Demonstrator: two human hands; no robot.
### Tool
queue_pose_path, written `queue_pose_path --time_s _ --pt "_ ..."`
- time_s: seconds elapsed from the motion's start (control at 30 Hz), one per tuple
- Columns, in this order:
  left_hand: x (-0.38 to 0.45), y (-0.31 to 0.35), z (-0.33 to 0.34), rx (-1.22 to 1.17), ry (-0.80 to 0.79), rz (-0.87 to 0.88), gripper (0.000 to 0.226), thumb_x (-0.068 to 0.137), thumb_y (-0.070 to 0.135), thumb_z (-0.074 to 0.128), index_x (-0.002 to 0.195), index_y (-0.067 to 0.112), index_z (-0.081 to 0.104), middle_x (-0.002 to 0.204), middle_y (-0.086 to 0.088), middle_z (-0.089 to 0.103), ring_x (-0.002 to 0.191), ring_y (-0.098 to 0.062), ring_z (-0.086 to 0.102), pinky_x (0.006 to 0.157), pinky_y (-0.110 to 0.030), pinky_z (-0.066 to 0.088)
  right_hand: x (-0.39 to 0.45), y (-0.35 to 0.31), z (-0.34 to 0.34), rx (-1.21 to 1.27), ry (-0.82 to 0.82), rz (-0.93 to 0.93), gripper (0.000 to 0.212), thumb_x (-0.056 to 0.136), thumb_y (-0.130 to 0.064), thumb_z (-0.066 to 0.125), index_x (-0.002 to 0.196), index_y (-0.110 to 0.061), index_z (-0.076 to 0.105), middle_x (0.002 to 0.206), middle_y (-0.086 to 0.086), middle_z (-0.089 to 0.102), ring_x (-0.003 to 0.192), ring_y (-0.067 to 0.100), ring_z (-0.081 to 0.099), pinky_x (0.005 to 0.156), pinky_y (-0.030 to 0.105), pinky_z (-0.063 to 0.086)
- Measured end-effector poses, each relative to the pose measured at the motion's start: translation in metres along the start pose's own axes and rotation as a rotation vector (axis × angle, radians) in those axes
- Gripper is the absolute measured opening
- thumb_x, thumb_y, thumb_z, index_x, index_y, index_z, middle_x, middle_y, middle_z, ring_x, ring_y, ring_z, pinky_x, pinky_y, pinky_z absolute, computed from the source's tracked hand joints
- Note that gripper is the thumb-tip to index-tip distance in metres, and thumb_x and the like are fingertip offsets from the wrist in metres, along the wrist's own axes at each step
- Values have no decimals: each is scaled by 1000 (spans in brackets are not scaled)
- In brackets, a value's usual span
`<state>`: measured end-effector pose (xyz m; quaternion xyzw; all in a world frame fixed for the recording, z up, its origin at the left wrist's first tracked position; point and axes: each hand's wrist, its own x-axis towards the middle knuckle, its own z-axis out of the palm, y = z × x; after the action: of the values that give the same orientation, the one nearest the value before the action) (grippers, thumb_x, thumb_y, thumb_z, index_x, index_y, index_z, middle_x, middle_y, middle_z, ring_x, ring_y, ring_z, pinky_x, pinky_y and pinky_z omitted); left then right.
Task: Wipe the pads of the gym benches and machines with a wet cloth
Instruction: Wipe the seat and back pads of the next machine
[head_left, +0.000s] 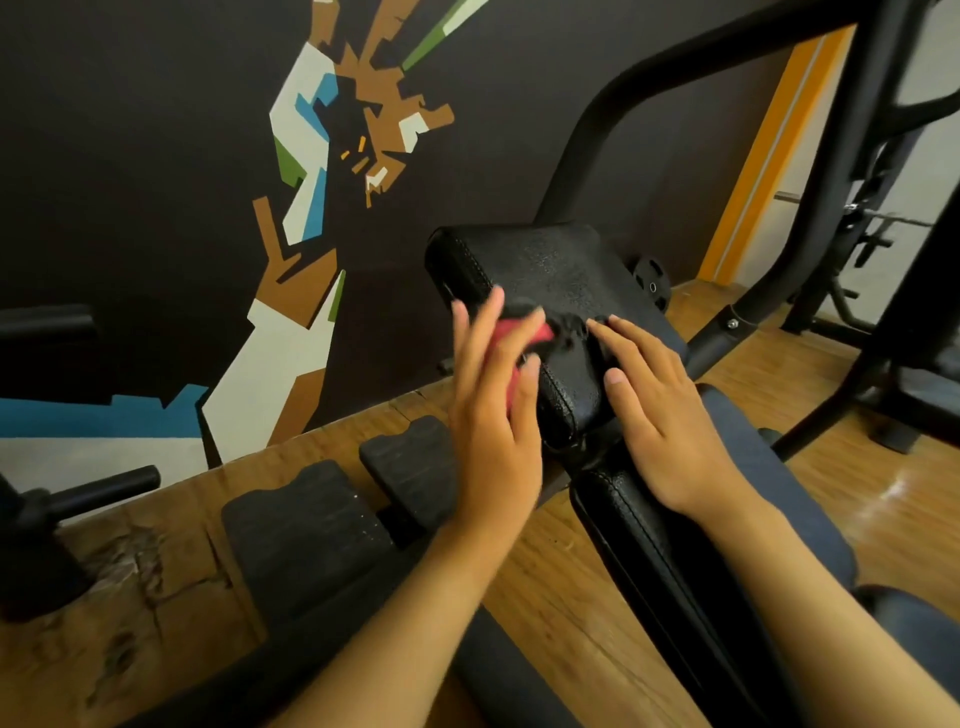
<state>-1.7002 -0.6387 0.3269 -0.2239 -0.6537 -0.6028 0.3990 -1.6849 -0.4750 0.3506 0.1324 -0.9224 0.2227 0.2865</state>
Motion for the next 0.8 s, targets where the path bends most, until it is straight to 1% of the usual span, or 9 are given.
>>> queue_pose_path --time_s 0.1,0.17,0.27,0.33,0.4,0.53,0.6,0.67,0.8 --pt "59 -11 -9 -8 70 -60 34 110 17 45 141 20 59 164 0 36 158 -18 12 116 -6 15 -1 1 1 16 -5 7 51 108 -49 23 157 -39 31 162 -18 28 151 4 22 123 45 25" --pt "71 -14 -9 -21 106 -53 32 110 15 45 137 16 62 163 -3 37 158 -21 13 114 -4 18 0 2 1 20 -7 7 51 108 -49 24 157 -41 31 162 -19 28 151 3 21 123 45 25" --pt "23 -7 2 -24 91 -37 33 108 11 45 137 14 62 165 -4 35 159 -21 12 122 -17 20 1 1 1 32 9 9 50 107 -48 26 156 -41 32 161 -20 29 150 2 22 123 45 26" --pt "-20 -1 3 -31 3 10 38 108 9 44 142 16 58 167 -1 30 159 -21 9 126 -31 21 0 1 2 46 28 0 49 107 -47 28 155 -40 35 160 -18 32 149 3 24 122 44 27" --pt "-22 -5 -2 -28 -63 54 39 108 12 43 144 18 56 167 1 29 159 -21 8 127 -36 23 0 1 3 52 38 0 48 107 -46 30 154 -39 37 159 -18 33 149 3 26 122 44 28" --pt "57 -15 -8 -10 89 -54 34 109 13 44 138 14 62 163 -8 37 158 -29 14 118 -8 19 -1 0 2 55 29 5 48 108 -44 31 155 -36 38 159 -17 34 149 3 26 122 41 26" --pt "76 -16 -7 -26 146 -76 33 109 12 44 135 11 64 162 -10 39 157 -29 16 113 -3 19 -1 -1 1 53 32 5 48 107 -43 31 154 -36 39 158 -17 35 149 3 26 122 39 26" --pt "52 -14 -1 -52 128 -45 33 109 11 44 136 13 63 163 -7 37 158 -25 13 119 -11 19 -1 -2 1 49 33 6 48 107 -43 32 154 -37 39 158 -17 35 148 3 26 121 38 27" --pt "-52 3 11 -104 -50 17 37 106 9 45 140 13 59 166 0 30 159 -24 8 125 -31 25 2 -3 1 53 56 -6 49 105 -41 31 152 -35 42 156 -15 38 146 6 31 118 36 29"
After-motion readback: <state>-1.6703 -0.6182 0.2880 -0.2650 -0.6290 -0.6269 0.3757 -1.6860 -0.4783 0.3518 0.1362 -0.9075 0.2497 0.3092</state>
